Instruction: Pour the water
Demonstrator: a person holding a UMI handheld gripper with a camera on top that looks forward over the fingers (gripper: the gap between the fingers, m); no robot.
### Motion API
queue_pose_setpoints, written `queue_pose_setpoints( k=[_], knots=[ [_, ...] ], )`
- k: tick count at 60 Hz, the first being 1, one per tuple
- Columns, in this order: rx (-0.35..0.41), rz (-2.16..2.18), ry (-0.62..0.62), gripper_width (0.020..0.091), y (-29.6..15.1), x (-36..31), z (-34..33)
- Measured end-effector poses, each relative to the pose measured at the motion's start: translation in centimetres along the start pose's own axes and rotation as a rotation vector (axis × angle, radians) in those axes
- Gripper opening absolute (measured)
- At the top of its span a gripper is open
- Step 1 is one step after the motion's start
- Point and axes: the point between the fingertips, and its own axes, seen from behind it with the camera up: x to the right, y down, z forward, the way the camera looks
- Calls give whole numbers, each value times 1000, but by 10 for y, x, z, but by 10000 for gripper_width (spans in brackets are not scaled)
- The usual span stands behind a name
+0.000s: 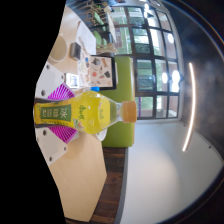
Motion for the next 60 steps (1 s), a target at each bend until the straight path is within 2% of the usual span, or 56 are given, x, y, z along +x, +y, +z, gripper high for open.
queue_pose_setpoints(
  k=[2, 3, 10, 17, 19, 23, 25, 28, 31, 33, 36, 43, 51, 60],
  knots=[
    [-6, -20, -7, 277, 11, 3, 7],
    [39, -15, -11, 277, 0, 3, 7],
    [-8, 8, 4, 275, 13, 6, -21],
    [-23, 49, -3, 276, 16, 3, -12],
    [-29, 39, 3, 288, 22, 8, -31],
    [-33, 28, 11, 361, 18, 7, -18],
    [-33, 32, 16, 462, 17, 7, -18],
    [-54, 25, 22, 529, 25, 12, -35],
    [-125, 13, 41, 725, 37, 17, -26],
    [-147, 14, 56, 864, 43, 22, -33],
    [-140, 16, 75, 806, 51, 28, -52],
    [-149, 11, 73, 829, 55, 19, -73],
    [-190, 16, 77, 826, 64, 12, -132],
    [-185, 7, 74, 827, 59, 2, -202]
  ],
)
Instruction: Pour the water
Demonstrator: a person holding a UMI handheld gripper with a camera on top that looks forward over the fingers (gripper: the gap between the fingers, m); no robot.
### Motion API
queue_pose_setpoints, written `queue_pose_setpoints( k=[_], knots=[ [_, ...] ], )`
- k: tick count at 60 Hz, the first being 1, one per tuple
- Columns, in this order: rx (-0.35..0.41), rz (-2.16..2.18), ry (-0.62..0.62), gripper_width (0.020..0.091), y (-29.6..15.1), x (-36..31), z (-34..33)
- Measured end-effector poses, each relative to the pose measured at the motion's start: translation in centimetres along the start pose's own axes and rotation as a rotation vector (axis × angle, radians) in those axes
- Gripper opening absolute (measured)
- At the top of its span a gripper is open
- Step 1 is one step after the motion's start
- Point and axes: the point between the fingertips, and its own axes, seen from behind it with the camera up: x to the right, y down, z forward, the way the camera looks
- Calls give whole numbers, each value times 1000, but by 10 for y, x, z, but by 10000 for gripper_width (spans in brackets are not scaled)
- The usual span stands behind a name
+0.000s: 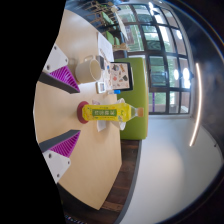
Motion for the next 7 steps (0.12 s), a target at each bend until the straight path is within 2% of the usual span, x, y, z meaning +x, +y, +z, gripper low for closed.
queue_pose_setpoints(
  k=[7],
  knots=[
    [36, 15, -16, 825, 0, -5, -48]
  ],
)
